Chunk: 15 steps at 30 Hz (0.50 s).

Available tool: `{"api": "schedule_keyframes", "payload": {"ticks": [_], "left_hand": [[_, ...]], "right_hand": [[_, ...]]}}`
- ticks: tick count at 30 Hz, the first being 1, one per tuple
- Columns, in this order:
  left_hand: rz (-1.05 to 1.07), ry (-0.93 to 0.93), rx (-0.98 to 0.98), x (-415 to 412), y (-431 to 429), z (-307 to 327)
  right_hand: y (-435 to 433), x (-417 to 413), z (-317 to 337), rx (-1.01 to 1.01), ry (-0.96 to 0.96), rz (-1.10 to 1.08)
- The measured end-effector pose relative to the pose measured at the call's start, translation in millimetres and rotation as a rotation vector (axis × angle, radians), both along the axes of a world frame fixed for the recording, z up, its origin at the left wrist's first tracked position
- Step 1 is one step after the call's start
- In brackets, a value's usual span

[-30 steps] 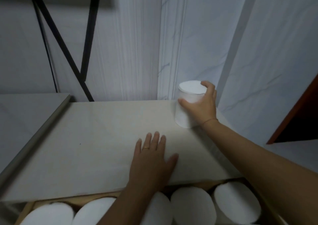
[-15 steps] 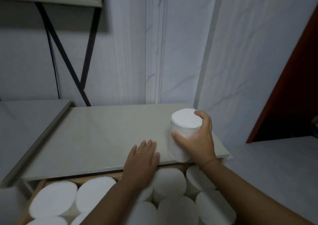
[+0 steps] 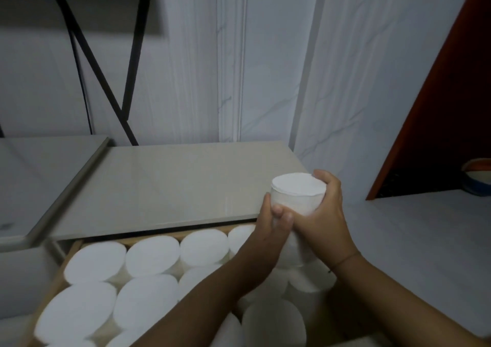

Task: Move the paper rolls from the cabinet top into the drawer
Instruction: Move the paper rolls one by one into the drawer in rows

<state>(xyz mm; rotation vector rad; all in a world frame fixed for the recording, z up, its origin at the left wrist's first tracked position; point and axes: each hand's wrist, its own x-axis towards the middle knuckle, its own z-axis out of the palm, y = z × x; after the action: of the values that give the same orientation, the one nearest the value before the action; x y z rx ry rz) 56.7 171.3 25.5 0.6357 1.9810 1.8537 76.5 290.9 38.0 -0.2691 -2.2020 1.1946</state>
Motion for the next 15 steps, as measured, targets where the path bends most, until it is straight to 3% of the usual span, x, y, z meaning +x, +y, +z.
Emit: {"api": "schedule_keyframes", "payload": {"ticks": [4, 8, 13, 15], "left_hand": [[0.079, -0.088, 0.062, 22.0, 16.2, 8.5], [0.103, -0.156, -0.025, 36.8, 22.3, 1.1], [-0.027, -0.231, -0.064, 50.9, 24.4, -10.5], [-0.043, -0.256, -0.052, 53.8, 28.3, -15.5]], "right_hand": [[3.3, 19.8, 1.1, -0.084, -0.049, 0.036], [10.8, 34.1, 2.1, -0.150, -0.145, -0.013], [33.5, 47.4, -3.1, -0.142, -0.272, -0.060], [39.6, 51.6, -9.7, -0.227, -0.268, -0.053]]}}
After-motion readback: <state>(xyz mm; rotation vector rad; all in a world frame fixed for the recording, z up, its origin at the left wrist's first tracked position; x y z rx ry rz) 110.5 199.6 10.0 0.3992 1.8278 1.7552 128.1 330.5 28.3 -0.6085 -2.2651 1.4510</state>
